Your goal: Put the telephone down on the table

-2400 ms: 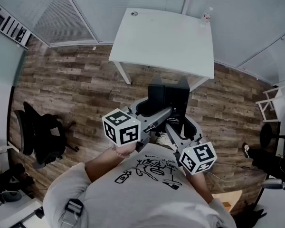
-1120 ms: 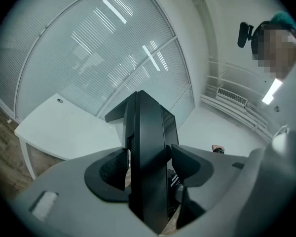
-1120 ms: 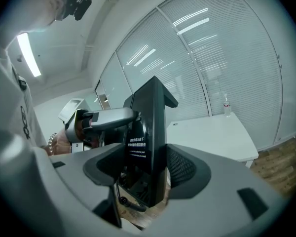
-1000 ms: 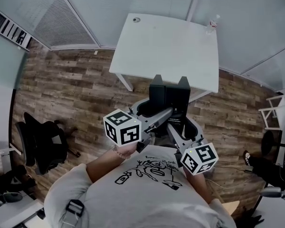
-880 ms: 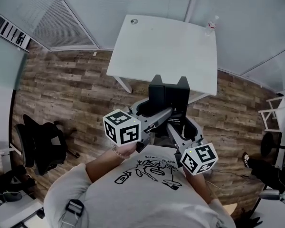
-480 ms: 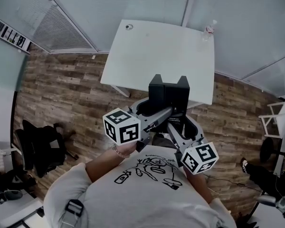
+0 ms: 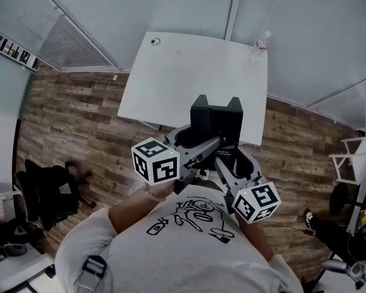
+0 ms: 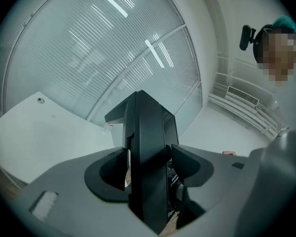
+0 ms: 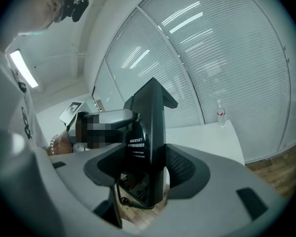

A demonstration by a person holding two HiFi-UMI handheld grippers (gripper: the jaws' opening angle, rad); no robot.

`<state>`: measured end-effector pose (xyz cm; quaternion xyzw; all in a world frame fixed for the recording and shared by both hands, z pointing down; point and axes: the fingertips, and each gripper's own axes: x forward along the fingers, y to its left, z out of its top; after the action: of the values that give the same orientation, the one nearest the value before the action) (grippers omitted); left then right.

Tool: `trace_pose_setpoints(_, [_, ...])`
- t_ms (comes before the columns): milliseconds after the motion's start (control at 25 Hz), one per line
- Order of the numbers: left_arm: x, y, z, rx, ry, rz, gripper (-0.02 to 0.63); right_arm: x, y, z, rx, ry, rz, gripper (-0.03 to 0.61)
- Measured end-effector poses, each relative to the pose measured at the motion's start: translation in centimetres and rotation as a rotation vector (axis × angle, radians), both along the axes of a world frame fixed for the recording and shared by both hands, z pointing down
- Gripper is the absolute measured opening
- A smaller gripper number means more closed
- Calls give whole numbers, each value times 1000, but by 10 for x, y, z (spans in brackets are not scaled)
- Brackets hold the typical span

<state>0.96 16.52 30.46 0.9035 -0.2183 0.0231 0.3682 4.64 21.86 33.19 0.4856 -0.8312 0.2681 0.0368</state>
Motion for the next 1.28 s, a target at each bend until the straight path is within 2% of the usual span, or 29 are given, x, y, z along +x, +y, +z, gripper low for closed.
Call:
trace_pose_setpoints(280, [33,-10,4,-9,-5,-21,268,34,-11,4,-7,-4,-24,242])
trace_pose_setpoints(800, [32,-28,13,-26,-5,-37,268,35,-30,11,-12,-16,-36,239])
trace_pose_setpoints(1040, [27,-63,17,-32,-3,-30,268,29,-64,15,-20,-13,-25,239])
trace_pose_setpoints(1280, [16,-121,10,-23,8,-36,268,19,-122,8,-13,0,-29,241])
